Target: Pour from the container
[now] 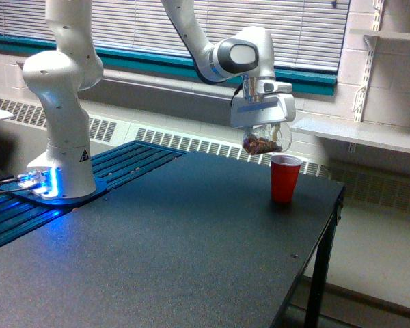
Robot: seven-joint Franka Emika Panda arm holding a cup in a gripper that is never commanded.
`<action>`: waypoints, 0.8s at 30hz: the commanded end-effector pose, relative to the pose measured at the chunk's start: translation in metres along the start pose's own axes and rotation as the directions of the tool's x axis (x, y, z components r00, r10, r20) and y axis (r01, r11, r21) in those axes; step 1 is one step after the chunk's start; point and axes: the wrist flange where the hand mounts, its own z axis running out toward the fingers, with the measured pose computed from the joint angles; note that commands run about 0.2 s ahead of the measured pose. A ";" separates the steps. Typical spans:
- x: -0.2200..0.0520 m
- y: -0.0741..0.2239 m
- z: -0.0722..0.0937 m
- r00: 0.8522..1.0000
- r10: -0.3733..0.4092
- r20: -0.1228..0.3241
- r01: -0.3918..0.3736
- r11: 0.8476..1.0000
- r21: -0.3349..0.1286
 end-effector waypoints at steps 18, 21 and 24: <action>0.011 -0.005 -0.009 0.997 -0.077 0.005 0.077 0.996 -0.036; 0.011 -0.005 -0.009 0.997 -0.077 0.008 0.078 0.996 -0.037; 0.012 -0.006 -0.009 0.996 -0.083 0.013 0.084 0.996 -0.042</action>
